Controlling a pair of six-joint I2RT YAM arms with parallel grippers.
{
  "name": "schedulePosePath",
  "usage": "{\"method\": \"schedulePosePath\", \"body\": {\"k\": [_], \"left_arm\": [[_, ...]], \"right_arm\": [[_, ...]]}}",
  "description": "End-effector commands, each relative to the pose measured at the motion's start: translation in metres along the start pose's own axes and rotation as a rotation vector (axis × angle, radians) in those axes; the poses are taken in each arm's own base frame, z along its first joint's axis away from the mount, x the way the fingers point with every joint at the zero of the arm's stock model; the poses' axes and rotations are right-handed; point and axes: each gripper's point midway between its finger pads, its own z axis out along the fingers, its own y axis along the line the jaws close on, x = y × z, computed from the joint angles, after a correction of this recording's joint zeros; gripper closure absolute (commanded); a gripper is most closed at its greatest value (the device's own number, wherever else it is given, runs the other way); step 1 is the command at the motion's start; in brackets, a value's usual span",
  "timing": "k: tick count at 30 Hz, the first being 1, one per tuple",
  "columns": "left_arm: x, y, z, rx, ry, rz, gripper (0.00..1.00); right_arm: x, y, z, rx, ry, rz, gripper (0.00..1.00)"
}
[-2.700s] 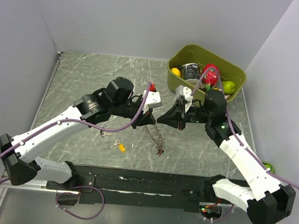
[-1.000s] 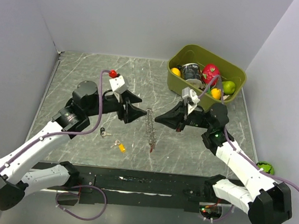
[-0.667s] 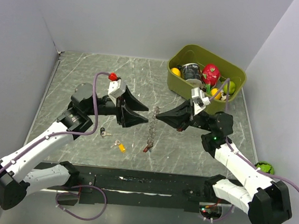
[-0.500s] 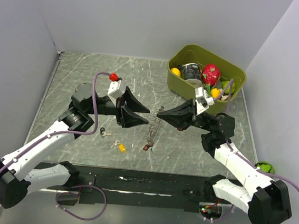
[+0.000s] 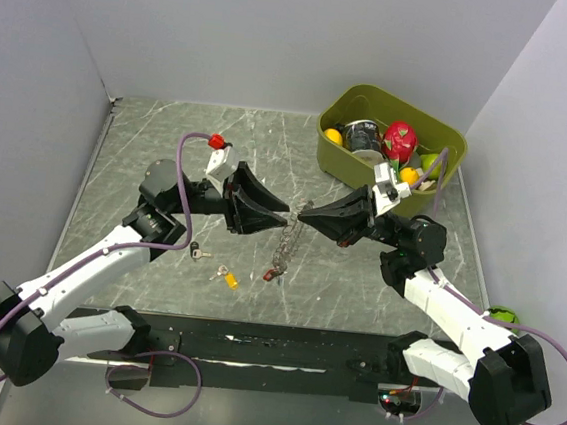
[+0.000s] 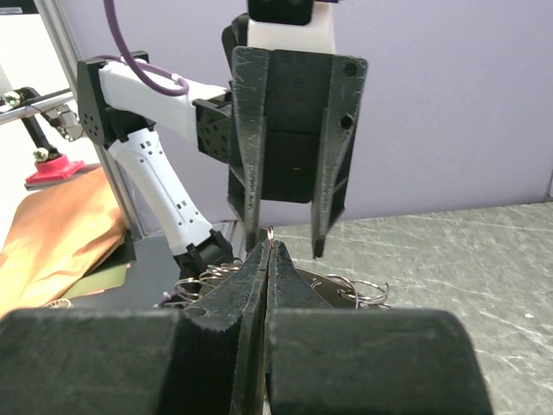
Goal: Put the keys on the keyring
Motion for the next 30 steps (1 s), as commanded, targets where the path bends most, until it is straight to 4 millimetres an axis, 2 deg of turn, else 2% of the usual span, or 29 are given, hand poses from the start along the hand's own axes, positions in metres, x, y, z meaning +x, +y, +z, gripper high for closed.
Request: {"method": "schedulePosePath", "body": {"k": [1,7,12,15,16,21,24,28,30], "left_arm": [[-0.014,-0.002,0.009,0.027,-0.042,0.023,0.59],[-0.012,-0.005,0.017,0.050,-0.032,0.025,0.59],[-0.016,-0.015,0.015,0.078,-0.046,0.048,0.54],[-0.020,-0.015,0.014,0.065,-0.053,0.063,0.55],[-0.020,-0.015,0.014,0.065,-0.056,0.065,0.56],[-0.014,-0.009,0.018,0.062,-0.030,0.040,0.76],[-0.014,-0.007,0.020,0.060,-0.026,0.035,0.81],[-0.017,-0.006,0.021,0.049,-0.037,0.044,0.81],[-0.015,-0.005,0.021,0.048,-0.031,0.044,0.87]], "right_arm": [[-0.017,0.010,0.003,-0.034,-0.065,-0.079,1.00],[-0.016,0.008,0.002,-0.025,-0.062,-0.084,1.00],[-0.013,0.006,0.001,-0.016,-0.057,-0.081,1.00],[-0.013,0.006,0.001,-0.014,-0.056,-0.081,1.00],[-0.013,0.007,0.001,-0.015,-0.056,-0.084,1.00],[-0.014,0.007,0.000,-0.017,-0.060,-0.084,1.00],[-0.013,0.009,0.000,-0.018,-0.056,-0.087,1.00],[-0.013,0.010,0.000,-0.020,-0.050,-0.089,1.00],[-0.012,0.009,0.000,-0.018,-0.049,-0.088,1.00]]}}
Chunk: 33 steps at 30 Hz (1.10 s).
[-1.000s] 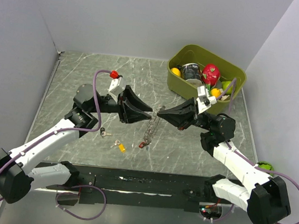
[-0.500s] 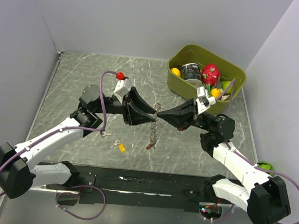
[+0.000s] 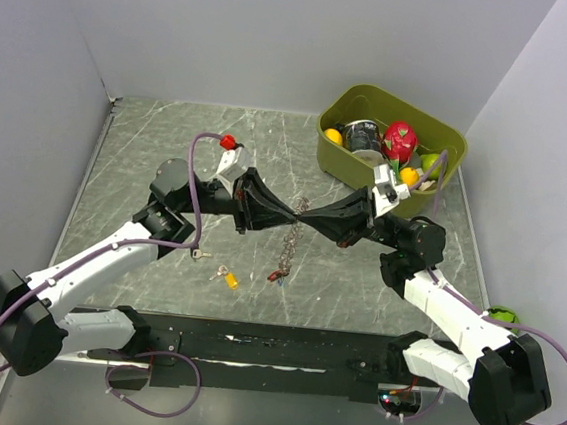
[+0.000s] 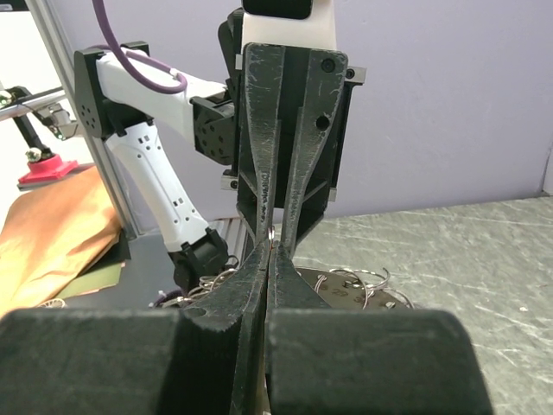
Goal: Put the keys on the keyring
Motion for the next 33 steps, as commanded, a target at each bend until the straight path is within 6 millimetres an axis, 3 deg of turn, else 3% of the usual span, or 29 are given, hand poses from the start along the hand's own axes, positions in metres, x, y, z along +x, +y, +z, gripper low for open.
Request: {"method": "schedulePosePath", "body": {"k": [1,2,8,9,10,13,16,22,26,28,29,33], "left_arm": [[-0.020,-0.003,0.005,0.009,-0.029,0.063,0.90],[-0.018,-0.003,0.005,0.010,-0.023,0.059,0.99],[-0.014,0.008,0.004,-0.058,-0.006,0.081,0.99],[-0.011,0.010,0.002,-0.081,0.009,0.095,0.99],[-0.012,0.015,0.001,-0.117,0.006,0.104,0.99],[-0.007,0.023,-0.006,-0.182,0.028,0.136,0.99],[0.002,0.032,-0.015,-0.271,0.073,0.170,0.99],[0.010,0.034,-0.031,-0.421,0.138,0.322,0.99],[0.009,0.027,-0.041,-0.462,0.114,0.384,0.99],[0.008,0.023,-0.045,-0.468,0.093,0.388,0.99],[0.007,0.021,-0.046,-0.471,0.084,0.381,0.99],[0.013,0.021,-0.045,-0.467,0.111,0.325,0.99]], "right_arm": [[-0.017,0.011,0.002,-0.030,-0.051,-0.089,1.00],[-0.018,0.011,0.002,-0.029,-0.052,-0.091,1.00],[-0.017,0.011,0.002,-0.025,-0.045,-0.087,1.00],[-0.016,0.010,0.001,-0.019,-0.045,-0.087,0.94],[-0.017,0.010,0.000,-0.011,-0.044,-0.093,0.75],[-0.017,0.008,-0.003,0.024,-0.043,-0.113,0.42],[-0.021,0.008,-0.008,0.057,-0.042,-0.160,0.26],[-0.021,0.002,-0.019,0.135,0.023,-0.227,0.13],[-0.016,-0.001,-0.022,0.155,0.071,-0.236,0.10],[-0.012,-0.003,-0.022,0.155,0.095,-0.225,0.08],[-0.011,-0.004,-0.023,0.159,0.100,-0.221,0.01],[-0.001,-0.007,-0.025,0.163,0.126,-0.204,0.00]]}}
